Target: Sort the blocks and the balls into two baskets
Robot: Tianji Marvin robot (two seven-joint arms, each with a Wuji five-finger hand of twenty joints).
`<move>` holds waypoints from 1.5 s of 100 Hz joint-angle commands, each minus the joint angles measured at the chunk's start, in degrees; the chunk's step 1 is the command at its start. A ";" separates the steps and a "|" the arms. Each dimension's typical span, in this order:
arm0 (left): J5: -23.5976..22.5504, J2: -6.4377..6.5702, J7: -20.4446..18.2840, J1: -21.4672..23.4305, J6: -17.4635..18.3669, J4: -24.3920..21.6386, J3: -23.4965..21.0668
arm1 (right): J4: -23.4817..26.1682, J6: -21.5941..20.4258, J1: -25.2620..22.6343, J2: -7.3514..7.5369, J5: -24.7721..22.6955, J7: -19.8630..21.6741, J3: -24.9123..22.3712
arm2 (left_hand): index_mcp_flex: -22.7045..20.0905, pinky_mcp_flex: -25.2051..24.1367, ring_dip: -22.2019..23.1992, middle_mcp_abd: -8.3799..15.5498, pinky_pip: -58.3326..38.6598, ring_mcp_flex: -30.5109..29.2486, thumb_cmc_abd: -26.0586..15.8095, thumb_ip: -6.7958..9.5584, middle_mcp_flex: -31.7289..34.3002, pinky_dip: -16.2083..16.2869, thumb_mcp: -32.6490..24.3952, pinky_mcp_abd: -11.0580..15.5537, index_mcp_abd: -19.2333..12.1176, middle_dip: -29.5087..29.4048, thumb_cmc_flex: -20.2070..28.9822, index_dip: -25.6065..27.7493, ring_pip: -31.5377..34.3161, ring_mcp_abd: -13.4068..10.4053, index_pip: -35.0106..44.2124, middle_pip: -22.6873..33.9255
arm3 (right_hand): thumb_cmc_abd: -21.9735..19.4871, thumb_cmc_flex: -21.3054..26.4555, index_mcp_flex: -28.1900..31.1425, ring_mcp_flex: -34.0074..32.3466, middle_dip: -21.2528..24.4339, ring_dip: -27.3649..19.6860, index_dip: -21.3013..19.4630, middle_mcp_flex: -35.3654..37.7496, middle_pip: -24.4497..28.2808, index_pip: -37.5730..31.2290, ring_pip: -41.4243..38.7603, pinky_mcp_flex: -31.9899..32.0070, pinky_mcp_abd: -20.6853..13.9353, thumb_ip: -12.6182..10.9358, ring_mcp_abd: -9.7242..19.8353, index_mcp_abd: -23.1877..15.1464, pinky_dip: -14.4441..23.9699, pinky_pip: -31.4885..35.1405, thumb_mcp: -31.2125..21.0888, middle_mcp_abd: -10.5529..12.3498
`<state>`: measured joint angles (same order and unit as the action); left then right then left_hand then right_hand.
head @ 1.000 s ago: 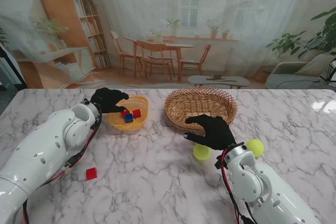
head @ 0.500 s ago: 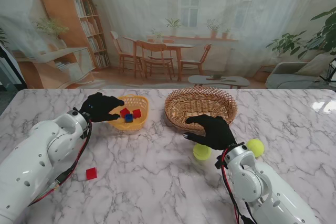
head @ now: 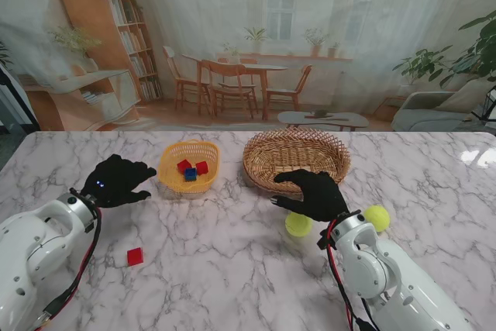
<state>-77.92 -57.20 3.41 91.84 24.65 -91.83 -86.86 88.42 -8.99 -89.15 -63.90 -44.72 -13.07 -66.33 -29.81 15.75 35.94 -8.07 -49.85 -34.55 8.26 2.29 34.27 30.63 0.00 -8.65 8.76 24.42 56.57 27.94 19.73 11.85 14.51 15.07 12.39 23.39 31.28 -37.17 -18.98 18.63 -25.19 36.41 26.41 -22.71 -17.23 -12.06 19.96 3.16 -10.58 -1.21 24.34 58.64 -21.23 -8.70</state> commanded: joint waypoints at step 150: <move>-0.40 0.43 -8.53 14.27 3.21 -4.87 -5.76 | 0.16 0.28 -0.67 -0.11 -0.46 -0.84 -0.68 | 0.05 3.12 7.25 -2.51 -3.76 -2.83 11.81 -3.46 0.94 3.30 0.61 -1.00 6.69 7.73 -17.46 5.11 5.36 0.77 -0.16 3.20 | -2.01 1.15 1.07 -0.03 -0.53 0.73 -0.77 0.09 -0.54 -0.08 0.37 1.03 0.96 -1.38 -0.04 0.41 0.41 -0.33 1.03 0.12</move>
<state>-78.21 -56.72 -4.18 105.82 28.19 -97.32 -93.15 88.55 -8.74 -89.52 -63.92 -44.97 -13.78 -66.91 -27.97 18.35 42.52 -10.94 -51.97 -36.00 19.18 0.47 34.30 32.70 -0.18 -8.75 14.96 31.35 38.50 32.19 23.49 12.32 13.64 17.23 12.39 23.39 31.28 -37.17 -18.98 18.63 -25.19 36.41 26.41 -22.71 -17.23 -12.06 19.97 3.16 -10.58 -1.21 24.34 58.64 -21.22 -8.70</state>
